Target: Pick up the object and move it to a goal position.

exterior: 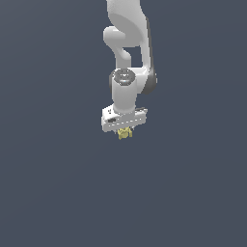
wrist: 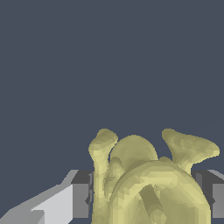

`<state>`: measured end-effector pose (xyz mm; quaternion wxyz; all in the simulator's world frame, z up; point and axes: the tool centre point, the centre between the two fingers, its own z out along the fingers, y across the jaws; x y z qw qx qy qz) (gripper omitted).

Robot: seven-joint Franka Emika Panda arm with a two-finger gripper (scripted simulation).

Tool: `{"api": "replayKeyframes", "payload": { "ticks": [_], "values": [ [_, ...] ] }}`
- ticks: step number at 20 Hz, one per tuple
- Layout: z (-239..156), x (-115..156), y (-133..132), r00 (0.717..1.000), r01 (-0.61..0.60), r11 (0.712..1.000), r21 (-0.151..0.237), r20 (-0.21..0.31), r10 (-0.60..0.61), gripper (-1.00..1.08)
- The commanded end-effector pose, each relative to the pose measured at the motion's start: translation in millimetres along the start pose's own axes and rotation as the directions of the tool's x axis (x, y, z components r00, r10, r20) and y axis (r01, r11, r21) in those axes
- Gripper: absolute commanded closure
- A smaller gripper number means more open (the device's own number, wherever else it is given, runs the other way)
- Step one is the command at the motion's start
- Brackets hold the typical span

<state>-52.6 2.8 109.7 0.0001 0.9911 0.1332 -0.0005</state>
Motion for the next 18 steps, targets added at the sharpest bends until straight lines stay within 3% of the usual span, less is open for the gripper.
{"api": "replayKeyframes", "payload": {
  "ticks": [1, 18],
  "values": [
    [-21, -6, -1, 1.000, 0.000, 1.000, 0.000, -0.001, 0.000, 1.08],
    [-186, -53, -12, 1.000, 0.001, 1.000, 0.000, -0.001, -0.001, 1.08]
  ]
}}
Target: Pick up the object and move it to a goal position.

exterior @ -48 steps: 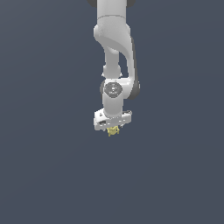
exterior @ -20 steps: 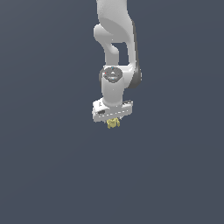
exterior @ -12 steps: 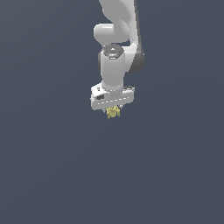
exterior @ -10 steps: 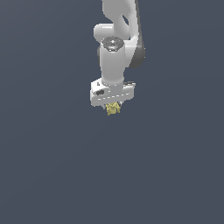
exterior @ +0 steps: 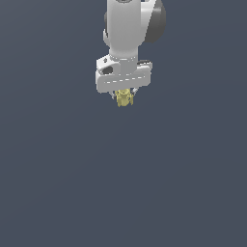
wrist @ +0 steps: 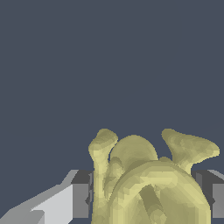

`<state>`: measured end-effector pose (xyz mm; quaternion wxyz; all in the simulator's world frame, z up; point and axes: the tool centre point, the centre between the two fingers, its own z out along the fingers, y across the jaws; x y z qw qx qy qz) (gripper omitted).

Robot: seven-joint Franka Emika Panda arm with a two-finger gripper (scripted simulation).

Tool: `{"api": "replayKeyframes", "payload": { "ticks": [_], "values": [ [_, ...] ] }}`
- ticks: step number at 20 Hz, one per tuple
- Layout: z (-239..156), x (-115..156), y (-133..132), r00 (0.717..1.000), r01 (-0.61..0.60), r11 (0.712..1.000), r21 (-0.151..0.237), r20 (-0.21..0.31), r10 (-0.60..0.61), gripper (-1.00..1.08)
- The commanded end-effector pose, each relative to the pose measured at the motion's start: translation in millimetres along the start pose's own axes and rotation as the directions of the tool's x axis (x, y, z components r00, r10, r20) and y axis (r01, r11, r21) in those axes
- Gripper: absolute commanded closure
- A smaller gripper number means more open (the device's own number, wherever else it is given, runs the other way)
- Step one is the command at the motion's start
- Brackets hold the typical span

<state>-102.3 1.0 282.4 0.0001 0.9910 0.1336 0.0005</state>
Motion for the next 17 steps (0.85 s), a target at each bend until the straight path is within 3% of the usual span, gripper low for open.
{"api": "replayKeyframes", "payload": {
  "ticks": [1, 9, 17],
  "values": [
    [-22, -6, -1, 1.000, 0.000, 1.000, 0.000, 0.001, 0.000, 1.08],
    [-72, -18, -4, 1.000, 0.000, 1.000, 0.000, 0.001, 0.000, 1.08],
    [-88, -21, -5, 1.000, 0.000, 1.000, 0.000, 0.001, 0.000, 1.08]
  ]
}}
